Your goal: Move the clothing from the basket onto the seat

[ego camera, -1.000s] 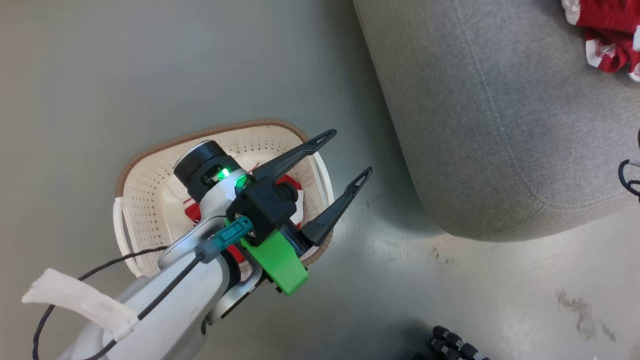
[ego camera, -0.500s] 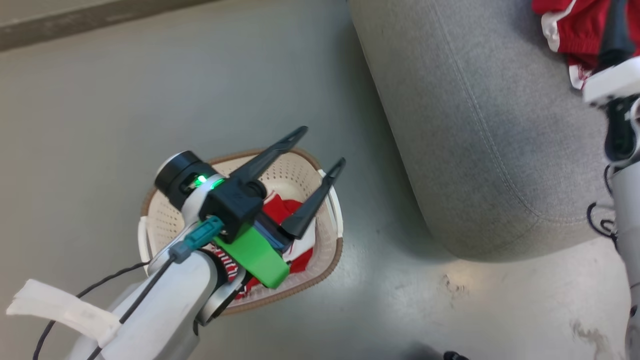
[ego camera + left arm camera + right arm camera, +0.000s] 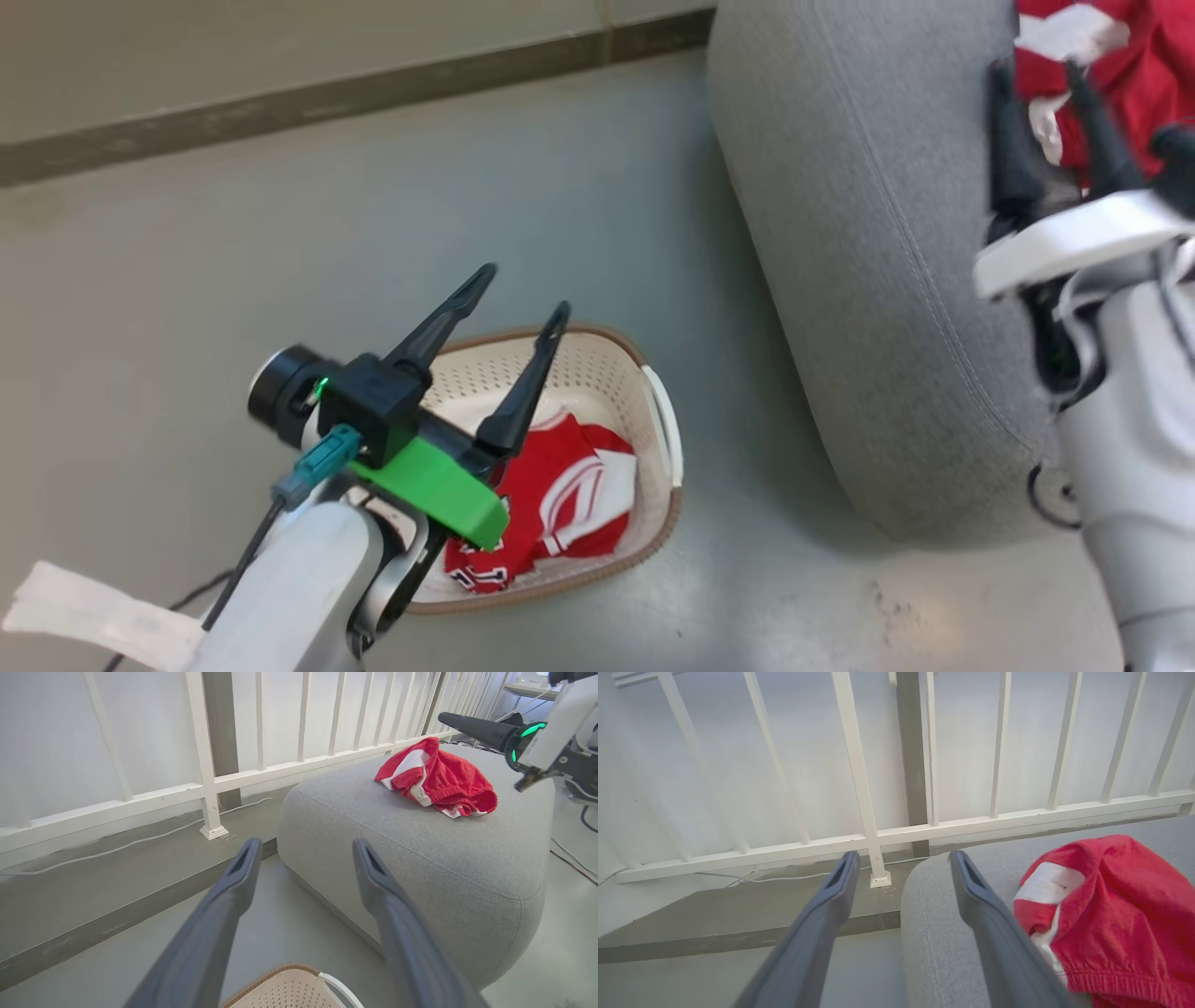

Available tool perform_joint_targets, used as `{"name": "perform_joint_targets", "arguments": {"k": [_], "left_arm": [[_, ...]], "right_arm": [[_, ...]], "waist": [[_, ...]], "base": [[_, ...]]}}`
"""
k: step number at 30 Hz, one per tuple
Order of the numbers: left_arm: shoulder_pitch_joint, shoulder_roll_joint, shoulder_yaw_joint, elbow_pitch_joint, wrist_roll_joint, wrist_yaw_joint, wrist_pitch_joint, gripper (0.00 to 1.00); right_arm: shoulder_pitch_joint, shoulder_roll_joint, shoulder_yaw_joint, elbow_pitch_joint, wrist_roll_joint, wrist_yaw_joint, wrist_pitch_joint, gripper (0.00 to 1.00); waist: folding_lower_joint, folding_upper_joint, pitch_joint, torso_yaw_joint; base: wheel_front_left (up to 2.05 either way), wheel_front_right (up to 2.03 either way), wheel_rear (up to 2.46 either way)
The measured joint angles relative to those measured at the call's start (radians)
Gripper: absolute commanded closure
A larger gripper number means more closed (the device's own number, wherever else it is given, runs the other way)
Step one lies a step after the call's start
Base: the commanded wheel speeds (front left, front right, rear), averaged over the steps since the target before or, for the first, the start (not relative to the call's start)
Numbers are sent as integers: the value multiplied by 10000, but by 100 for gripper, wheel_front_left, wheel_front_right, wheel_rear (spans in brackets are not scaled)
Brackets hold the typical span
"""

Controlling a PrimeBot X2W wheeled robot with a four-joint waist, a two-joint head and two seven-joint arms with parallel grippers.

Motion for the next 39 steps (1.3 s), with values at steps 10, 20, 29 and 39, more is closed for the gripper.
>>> {"name": "perform_joint_targets", "arguments": {"k": [10, 20, 29, 39], "left_arm": [[785, -36, 385, 397, -466, 481, -159, 0], [1575, -10, 968, 671, -663, 796, -261, 0], [2280, 138, 1346, 711, -978, 1001, -345, 0], [2822, 221, 1720, 642, -1003, 1116, -347, 0]], "right_arm": [[1247, 318, 477, -548, -113, 2, 0, 0], [2377, 508, 784, -1074, -278, 2, 0, 0], [3362, 673, 1032, -1473, -424, 0, 0, 0], [4136, 671, 1072, -1885, -441, -56, 0, 0]], "waist": [[0, 0, -874, 658], [0, 0, -1734, 1242], [0, 0, -2413, 1489], [0, 0, -2698, 1548]], "base": [[0, 0, 0], [0, 0, 0], [0, 0, 0], [0, 0, 0]]}}
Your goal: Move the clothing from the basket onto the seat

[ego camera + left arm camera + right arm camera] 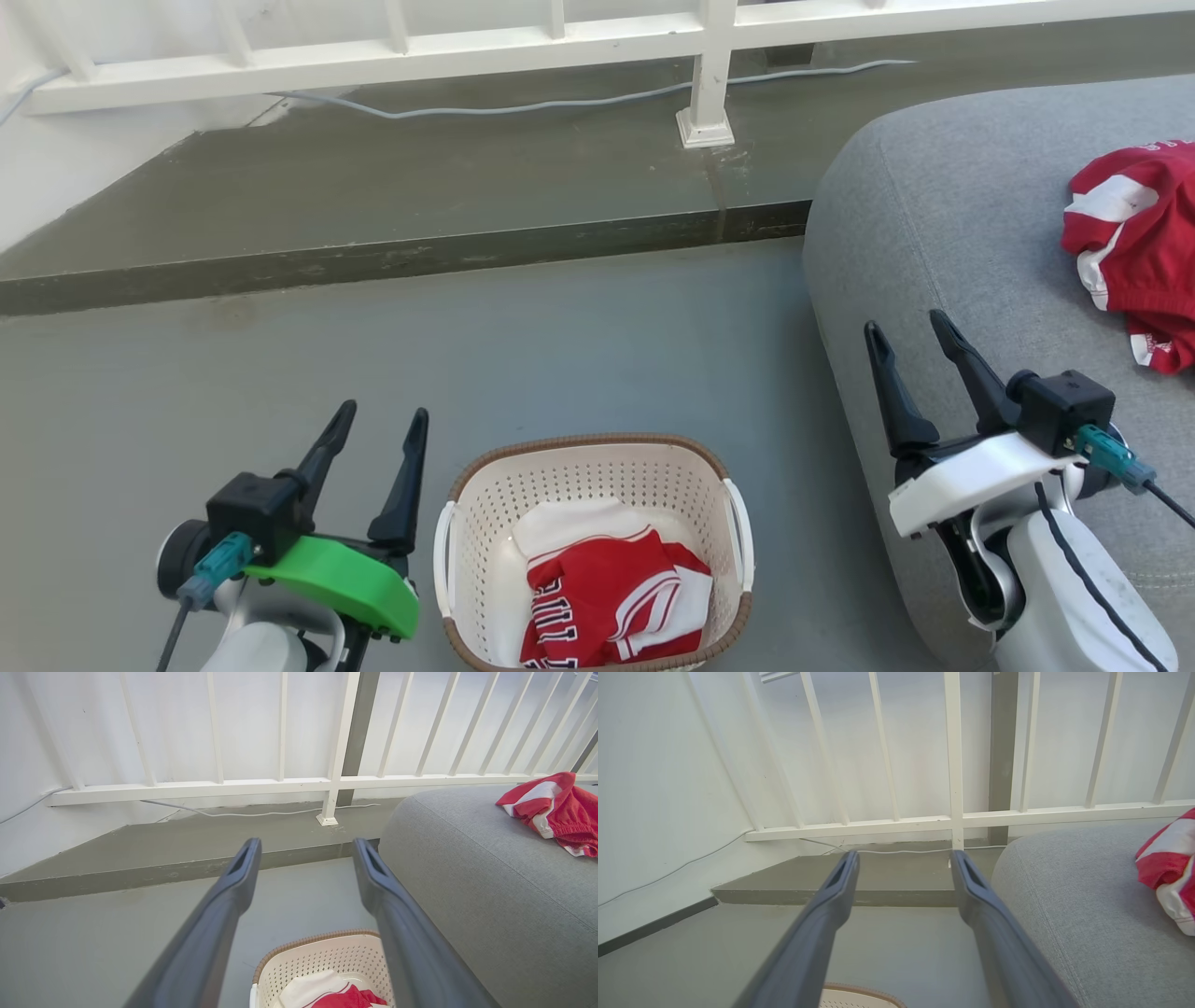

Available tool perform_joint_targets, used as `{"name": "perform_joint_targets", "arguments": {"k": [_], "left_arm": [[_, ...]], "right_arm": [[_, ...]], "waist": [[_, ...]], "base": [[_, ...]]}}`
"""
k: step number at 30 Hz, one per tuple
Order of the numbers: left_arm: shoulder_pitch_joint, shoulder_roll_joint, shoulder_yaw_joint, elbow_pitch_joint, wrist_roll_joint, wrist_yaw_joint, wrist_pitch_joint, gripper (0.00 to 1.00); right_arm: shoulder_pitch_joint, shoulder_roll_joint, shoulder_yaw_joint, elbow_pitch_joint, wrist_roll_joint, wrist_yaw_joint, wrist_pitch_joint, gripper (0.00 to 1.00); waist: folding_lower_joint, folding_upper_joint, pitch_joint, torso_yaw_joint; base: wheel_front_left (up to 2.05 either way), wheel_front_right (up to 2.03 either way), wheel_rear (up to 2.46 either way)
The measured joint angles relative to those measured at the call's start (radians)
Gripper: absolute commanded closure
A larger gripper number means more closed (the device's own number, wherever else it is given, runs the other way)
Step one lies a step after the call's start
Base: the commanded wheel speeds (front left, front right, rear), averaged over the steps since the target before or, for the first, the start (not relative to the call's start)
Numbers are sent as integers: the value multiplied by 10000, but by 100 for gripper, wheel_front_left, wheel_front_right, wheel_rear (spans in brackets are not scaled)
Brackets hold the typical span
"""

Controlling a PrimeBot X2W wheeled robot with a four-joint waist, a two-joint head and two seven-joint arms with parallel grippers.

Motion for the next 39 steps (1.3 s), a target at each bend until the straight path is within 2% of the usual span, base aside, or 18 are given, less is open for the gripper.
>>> {"name": "perform_joint_targets", "arguments": {"k": [8, 13, 39], "left_arm": [[403, 17, 314, -61, 0, 94, -29, 0], [589, 12, 464, -157, 0, 98, -29, 0], [797, -12, 533, -556, 107, 194, -29, 0]], "right_arm": [[434, -46, -176, -330, -10, -313, 4, 0], [613, -48, -224, -570, -10, -393, 13, 0], [1195, -63, -261, -1488, -6, -579, 295, 0]], "waist": [[1, 0, -113, -28], [0, 0, -149, -56], [1, 0, -81, -198]], "base": [[0, 0, 0], [0, 0, 0], [0, 0, 0]]}}
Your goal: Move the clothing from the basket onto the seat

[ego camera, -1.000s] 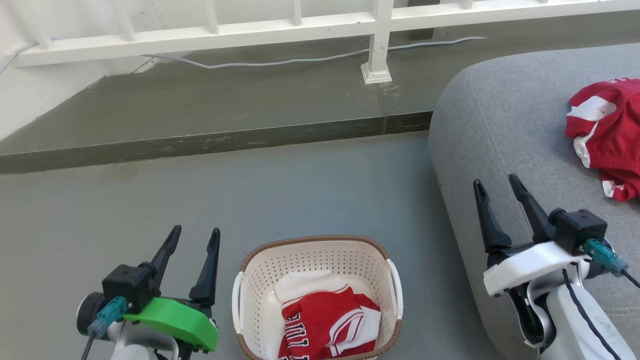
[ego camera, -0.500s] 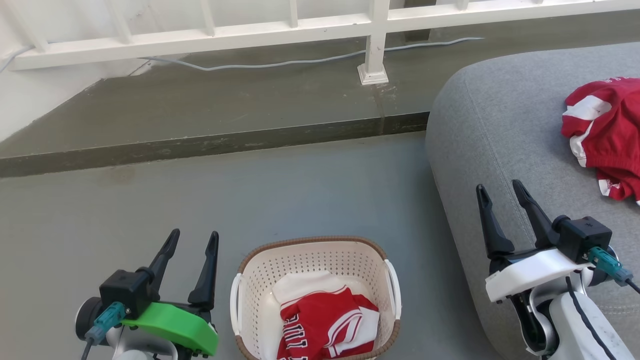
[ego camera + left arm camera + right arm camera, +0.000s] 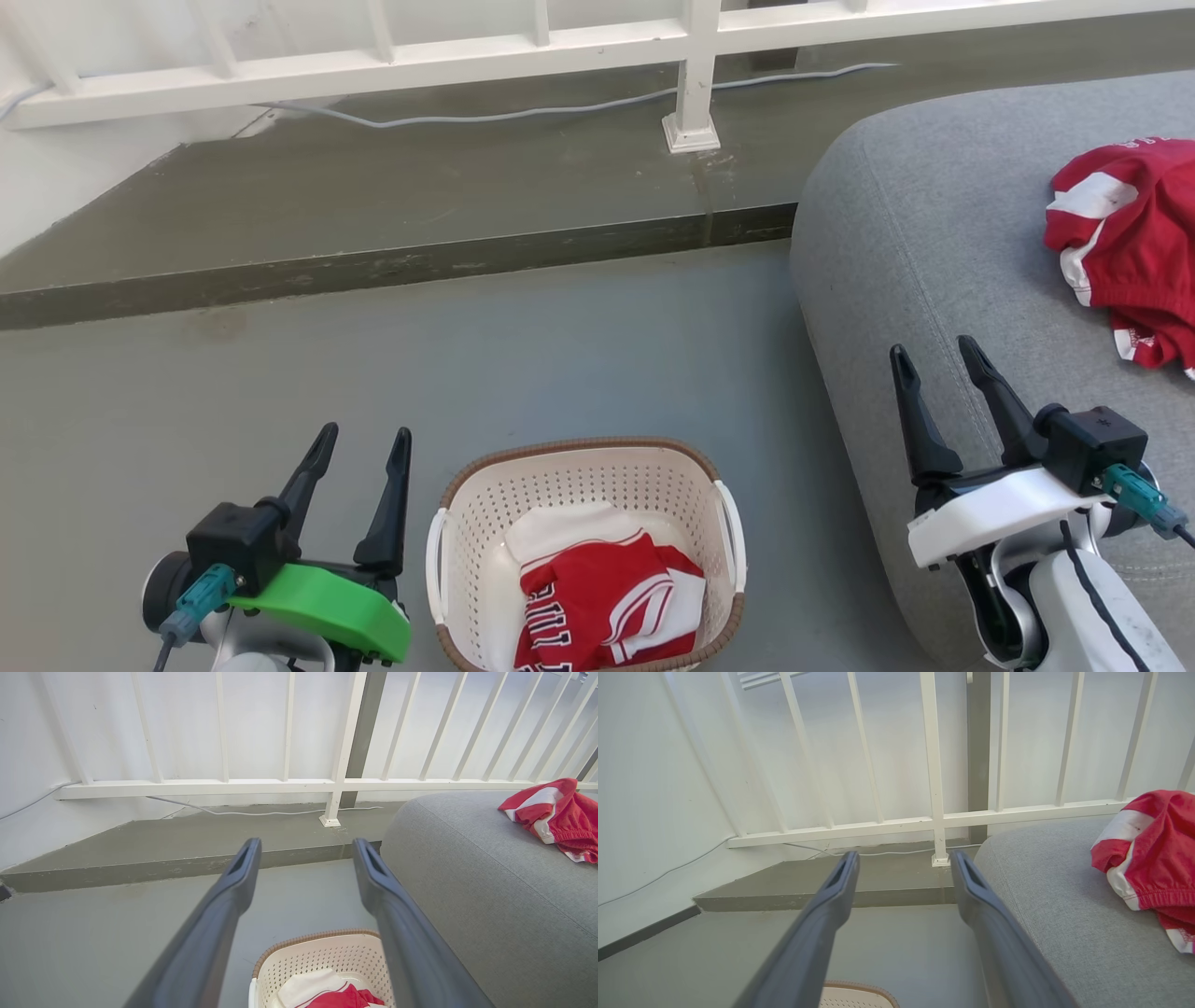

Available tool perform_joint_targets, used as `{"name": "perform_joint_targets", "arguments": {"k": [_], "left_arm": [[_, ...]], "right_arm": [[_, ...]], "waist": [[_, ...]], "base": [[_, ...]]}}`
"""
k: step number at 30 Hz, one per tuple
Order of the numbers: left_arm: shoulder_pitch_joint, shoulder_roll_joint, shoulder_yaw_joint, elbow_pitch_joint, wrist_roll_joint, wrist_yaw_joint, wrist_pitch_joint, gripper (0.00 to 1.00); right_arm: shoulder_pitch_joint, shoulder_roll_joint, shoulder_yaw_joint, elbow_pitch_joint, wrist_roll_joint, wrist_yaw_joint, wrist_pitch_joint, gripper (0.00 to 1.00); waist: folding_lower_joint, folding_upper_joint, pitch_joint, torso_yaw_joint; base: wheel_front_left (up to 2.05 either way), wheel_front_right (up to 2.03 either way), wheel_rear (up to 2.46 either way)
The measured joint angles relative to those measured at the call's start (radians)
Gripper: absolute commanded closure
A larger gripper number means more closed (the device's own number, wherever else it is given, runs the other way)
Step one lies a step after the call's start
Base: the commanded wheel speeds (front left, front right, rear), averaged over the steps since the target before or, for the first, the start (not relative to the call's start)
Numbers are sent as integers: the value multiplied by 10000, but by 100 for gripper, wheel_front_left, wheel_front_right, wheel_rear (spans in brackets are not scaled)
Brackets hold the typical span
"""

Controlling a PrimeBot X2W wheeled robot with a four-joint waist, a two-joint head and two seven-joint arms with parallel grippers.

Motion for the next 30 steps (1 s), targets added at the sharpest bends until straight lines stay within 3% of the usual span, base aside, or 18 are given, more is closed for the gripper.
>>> {"name": "perform_joint_targets", "arguments": {"k": [18, 30], "left_arm": [[16, -12, 42, -155, 180, 2, 19, 0], [-140, -378, -899, -27, 568, -102, 533, 0]], "right_arm": [[22, -44, -6, -663, 4, -88, 259, 0], [-63, -113, 19, -1712, 12, -84, 426, 0]], "waist": [[0, 0, 353, 15], [0, 0, 1316, -98]], "base": [[0, 0, 0], [0, 0, 0]]}}
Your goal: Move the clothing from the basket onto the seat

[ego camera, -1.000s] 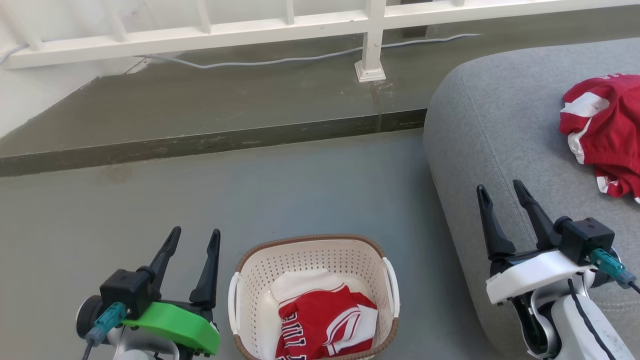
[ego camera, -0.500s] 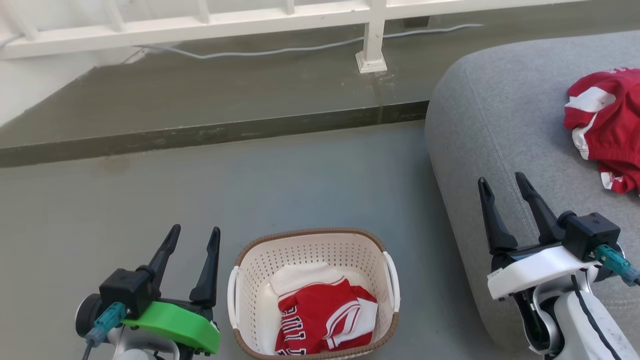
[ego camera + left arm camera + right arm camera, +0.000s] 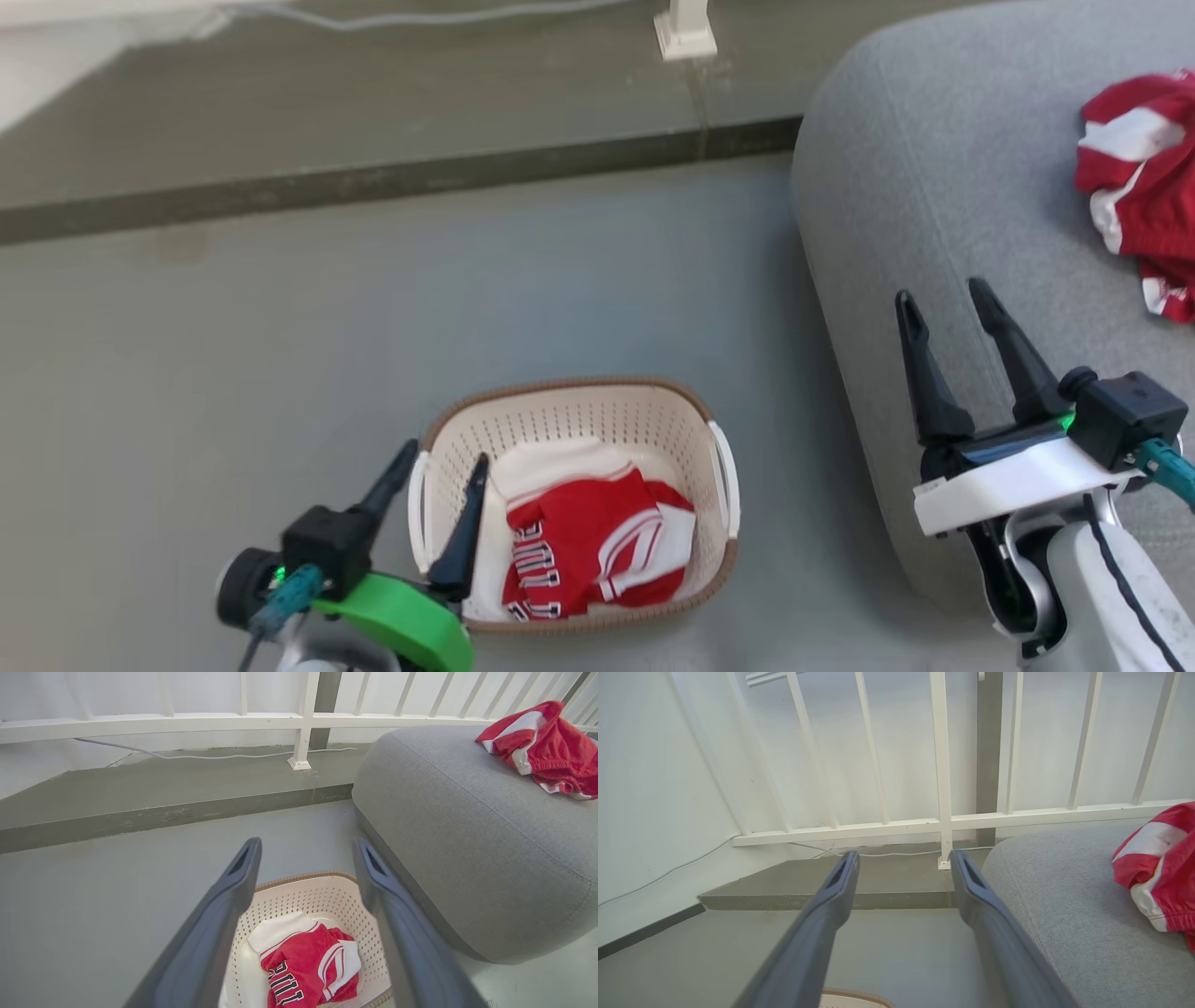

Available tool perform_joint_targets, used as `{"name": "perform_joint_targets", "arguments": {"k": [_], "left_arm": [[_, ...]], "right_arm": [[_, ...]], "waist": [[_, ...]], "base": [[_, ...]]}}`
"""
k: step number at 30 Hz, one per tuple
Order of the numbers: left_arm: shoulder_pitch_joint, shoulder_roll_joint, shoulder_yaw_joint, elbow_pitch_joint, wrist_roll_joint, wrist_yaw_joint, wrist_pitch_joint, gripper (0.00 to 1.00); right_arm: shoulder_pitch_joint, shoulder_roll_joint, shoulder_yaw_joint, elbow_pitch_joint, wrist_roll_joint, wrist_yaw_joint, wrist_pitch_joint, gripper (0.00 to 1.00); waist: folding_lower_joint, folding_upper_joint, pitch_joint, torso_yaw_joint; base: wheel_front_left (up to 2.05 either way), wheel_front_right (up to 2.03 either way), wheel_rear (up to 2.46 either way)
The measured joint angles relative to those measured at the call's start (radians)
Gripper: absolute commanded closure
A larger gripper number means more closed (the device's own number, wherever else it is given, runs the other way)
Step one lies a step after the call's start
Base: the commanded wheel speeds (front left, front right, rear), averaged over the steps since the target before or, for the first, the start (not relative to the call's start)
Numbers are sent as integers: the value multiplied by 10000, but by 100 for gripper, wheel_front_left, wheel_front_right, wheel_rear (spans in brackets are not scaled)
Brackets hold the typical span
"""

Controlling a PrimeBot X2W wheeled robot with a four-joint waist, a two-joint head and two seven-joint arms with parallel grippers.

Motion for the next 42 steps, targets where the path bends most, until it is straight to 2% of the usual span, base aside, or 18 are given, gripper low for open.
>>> {"name": "perform_joint_targets", "arguments": {"k": [9, 15, 28, 42], "left_arm": [[-879, -341, -963, 1097, 282, -533, 662, 0], [-1481, -569, -1411, 2069, 610, -738, 1189, 0], [-3389, -892, -1578, 4115, 769, -1058, 2186, 0], [-5185, -844, -1231, 5843, 1137, -1147, 2993, 0]], "right_arm": [[-677, -2, 105, -763, -2, 13, 42, 0], [-1099, 119, 257, -1216, -2, 48, 38, 0], [-1918, 385, 412, -1941, 10, 105, -184, 0], [-2743, 514, 606, -2489, 128, 196, -451, 0]], "waist": [[0, 0, 1150, -223], [0, 0, 1953, -498], [1, 0, 3731, -1344], [2, 0, 5748, -2156]], "base": [[0, 0, 0], [0, 0, 0], [0, 0, 0], [0, 0, 0]]}}
